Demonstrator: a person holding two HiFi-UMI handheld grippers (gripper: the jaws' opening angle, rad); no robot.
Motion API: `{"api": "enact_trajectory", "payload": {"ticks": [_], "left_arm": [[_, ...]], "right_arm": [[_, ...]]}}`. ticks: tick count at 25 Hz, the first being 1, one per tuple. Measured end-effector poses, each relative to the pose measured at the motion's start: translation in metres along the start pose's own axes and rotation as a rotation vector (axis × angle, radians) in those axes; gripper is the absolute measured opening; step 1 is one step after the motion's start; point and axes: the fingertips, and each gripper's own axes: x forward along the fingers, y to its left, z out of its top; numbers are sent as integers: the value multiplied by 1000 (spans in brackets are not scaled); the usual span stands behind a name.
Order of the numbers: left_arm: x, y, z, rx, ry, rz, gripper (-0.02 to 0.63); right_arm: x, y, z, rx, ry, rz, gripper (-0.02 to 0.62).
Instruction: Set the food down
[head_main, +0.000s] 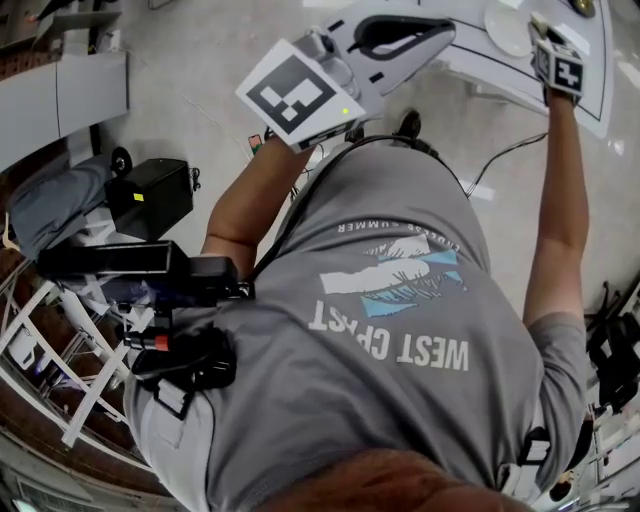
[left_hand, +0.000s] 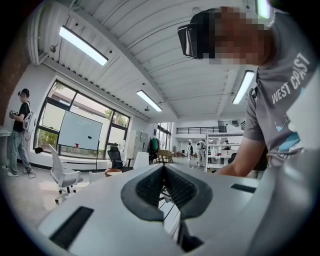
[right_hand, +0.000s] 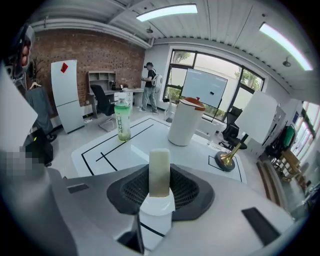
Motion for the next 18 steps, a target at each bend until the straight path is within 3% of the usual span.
{"api": "enact_trajectory", "payload": {"ticks": [15, 18], "left_arm": [[-11, 14, -11, 3, 39, 59, 8], [-14, 16, -14, 1, 45, 69, 8]], "right_arm": [[60, -18, -87, -28, 297, -14, 103], [63, -15, -113, -9, 414, -16, 103]]}}
